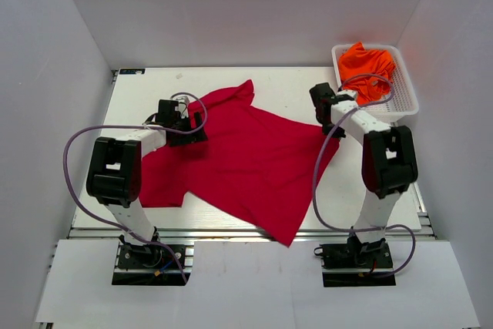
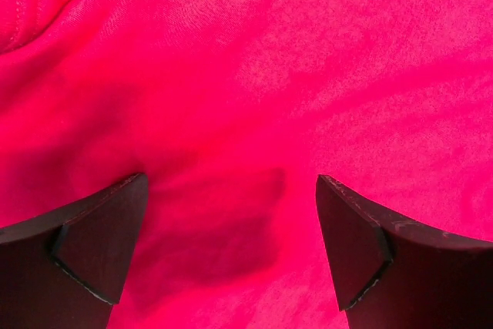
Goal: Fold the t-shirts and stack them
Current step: Flatten out the tshirt
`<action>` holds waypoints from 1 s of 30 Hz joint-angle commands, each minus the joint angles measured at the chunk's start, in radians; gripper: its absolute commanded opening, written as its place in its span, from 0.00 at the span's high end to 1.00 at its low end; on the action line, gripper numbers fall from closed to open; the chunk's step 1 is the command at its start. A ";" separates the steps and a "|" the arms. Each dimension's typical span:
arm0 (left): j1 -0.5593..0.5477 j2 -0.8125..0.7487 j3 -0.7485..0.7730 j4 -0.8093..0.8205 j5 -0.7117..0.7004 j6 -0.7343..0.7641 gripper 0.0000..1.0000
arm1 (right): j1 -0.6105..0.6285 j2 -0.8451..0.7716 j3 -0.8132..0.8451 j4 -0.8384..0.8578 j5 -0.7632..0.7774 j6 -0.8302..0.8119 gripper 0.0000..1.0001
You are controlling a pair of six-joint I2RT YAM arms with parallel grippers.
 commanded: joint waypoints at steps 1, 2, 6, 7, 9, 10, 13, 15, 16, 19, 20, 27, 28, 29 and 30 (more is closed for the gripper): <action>-0.003 -0.010 0.001 -0.056 0.027 0.000 0.00 | -0.059 0.077 0.121 -0.096 0.055 -0.023 1.00; -0.003 -0.025 0.001 -0.056 0.027 0.000 0.00 | -0.064 0.119 0.167 -0.107 0.058 -0.029 0.94; -0.003 -0.092 0.001 -0.065 0.070 0.013 0.00 | -0.075 0.191 0.297 -0.126 0.042 -0.075 0.46; -0.003 -0.124 0.001 -0.065 0.079 0.023 0.00 | -0.066 0.193 0.314 -0.123 -0.003 -0.114 0.36; -0.003 -0.151 0.001 -0.054 0.080 0.023 0.00 | -0.058 0.149 0.336 -0.049 -0.051 -0.162 0.17; -0.003 -0.151 0.001 -0.043 0.066 0.032 0.00 | -0.057 0.132 0.310 -0.022 -0.155 -0.215 0.12; -0.003 -0.140 0.055 -0.057 0.044 0.033 0.00 | -0.052 0.047 0.213 0.084 -0.339 -0.268 0.10; -0.003 -0.091 0.086 -0.057 0.053 0.042 0.00 | -0.031 -0.032 0.090 0.170 -0.451 -0.293 0.10; -0.003 -0.073 0.111 -0.057 0.053 0.042 0.00 | -0.009 -0.086 0.019 0.234 -0.522 -0.299 0.10; -0.003 0.025 0.185 -0.057 0.035 0.042 0.00 | 0.015 -0.152 -0.112 0.308 -0.652 -0.271 0.10; -0.003 0.055 0.210 -0.071 0.023 0.042 0.00 | 0.028 -0.161 -0.162 0.316 -0.686 -0.253 0.10; 0.021 0.204 0.310 -0.103 -0.003 -0.001 0.00 | 0.039 -0.149 -0.296 0.374 -0.707 -0.169 0.10; 0.021 0.216 0.301 -0.103 -0.003 -0.021 0.00 | 0.034 -0.122 -0.285 0.368 -0.647 -0.150 0.10; 0.021 0.216 0.282 -0.103 -0.003 -0.021 0.00 | 0.034 -0.090 -0.276 0.357 -0.615 -0.126 0.10; 0.021 0.216 0.270 -0.103 -0.015 -0.035 0.00 | 0.023 -0.051 -0.241 0.341 -0.579 -0.119 0.10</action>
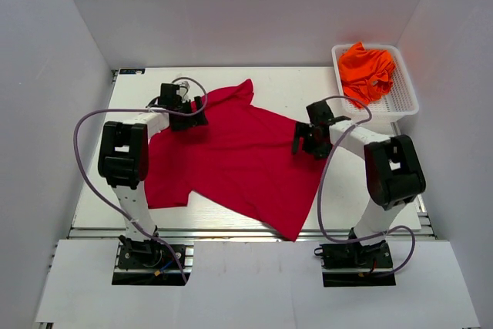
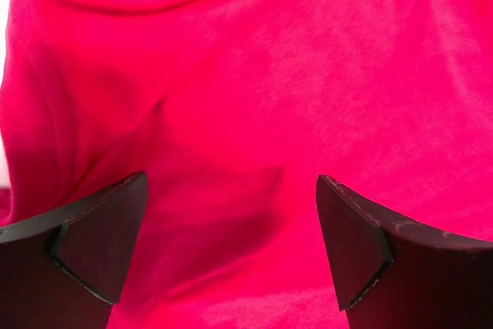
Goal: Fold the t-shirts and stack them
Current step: Flatten out the tshirt
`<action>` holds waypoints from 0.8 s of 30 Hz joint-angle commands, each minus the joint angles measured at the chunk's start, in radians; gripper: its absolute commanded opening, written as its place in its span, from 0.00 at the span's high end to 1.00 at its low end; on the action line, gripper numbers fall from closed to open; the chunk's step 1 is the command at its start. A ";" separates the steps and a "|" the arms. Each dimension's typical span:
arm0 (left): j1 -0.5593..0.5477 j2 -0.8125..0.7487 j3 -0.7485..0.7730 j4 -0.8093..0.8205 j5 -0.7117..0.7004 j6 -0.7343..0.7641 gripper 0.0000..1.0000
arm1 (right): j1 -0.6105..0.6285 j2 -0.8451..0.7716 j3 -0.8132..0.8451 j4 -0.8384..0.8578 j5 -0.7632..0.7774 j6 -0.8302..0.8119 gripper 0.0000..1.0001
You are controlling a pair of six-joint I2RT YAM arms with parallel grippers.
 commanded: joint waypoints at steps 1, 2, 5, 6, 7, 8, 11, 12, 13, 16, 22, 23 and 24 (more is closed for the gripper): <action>0.005 0.010 -0.038 -0.041 -0.038 -0.043 0.00 | -0.023 0.084 0.070 0.008 0.089 0.066 0.10; 0.005 0.000 -0.070 -0.061 -0.056 -0.061 0.00 | -0.026 0.122 0.086 0.004 0.099 0.068 0.10; -0.014 -0.059 -0.174 -0.083 -0.065 -0.107 0.00 | -0.080 0.222 0.184 -0.032 0.108 0.069 0.10; -0.029 -0.090 -0.211 -0.083 -0.065 -0.120 0.00 | -0.103 0.242 0.209 -0.041 0.090 0.063 0.10; -0.029 -0.154 -0.249 -0.066 -0.047 -0.132 0.00 | -0.123 0.297 0.250 -0.056 0.092 0.055 0.10; -0.041 -0.188 -0.336 -0.043 0.043 -0.146 0.00 | -0.129 0.313 0.295 -0.061 0.088 0.045 0.10; -0.075 -0.324 -0.471 -0.005 0.099 -0.173 0.00 | -0.163 0.360 0.401 -0.047 0.065 -0.013 0.10; -0.086 -0.354 -0.490 -0.015 0.099 -0.183 0.00 | -0.163 0.364 0.418 -0.041 0.053 -0.032 0.10; -0.106 -0.378 -0.499 -0.035 0.099 -0.183 0.00 | -0.164 0.368 0.447 -0.038 0.045 -0.056 0.10; -0.124 -0.449 -0.490 -0.064 0.061 -0.174 0.00 | -0.157 0.330 0.459 -0.001 -0.069 -0.133 0.10; -0.147 -0.383 -0.211 -0.108 -0.184 -0.117 0.00 | -0.111 0.109 0.269 0.163 -0.245 -0.264 0.10; -0.147 -0.324 -0.164 -0.121 -0.225 -0.117 0.00 | -0.088 0.092 0.211 0.186 -0.248 -0.271 0.10; -0.147 -0.288 -0.113 -0.138 -0.260 -0.092 0.00 | -0.080 0.054 0.196 0.225 -0.248 -0.262 0.10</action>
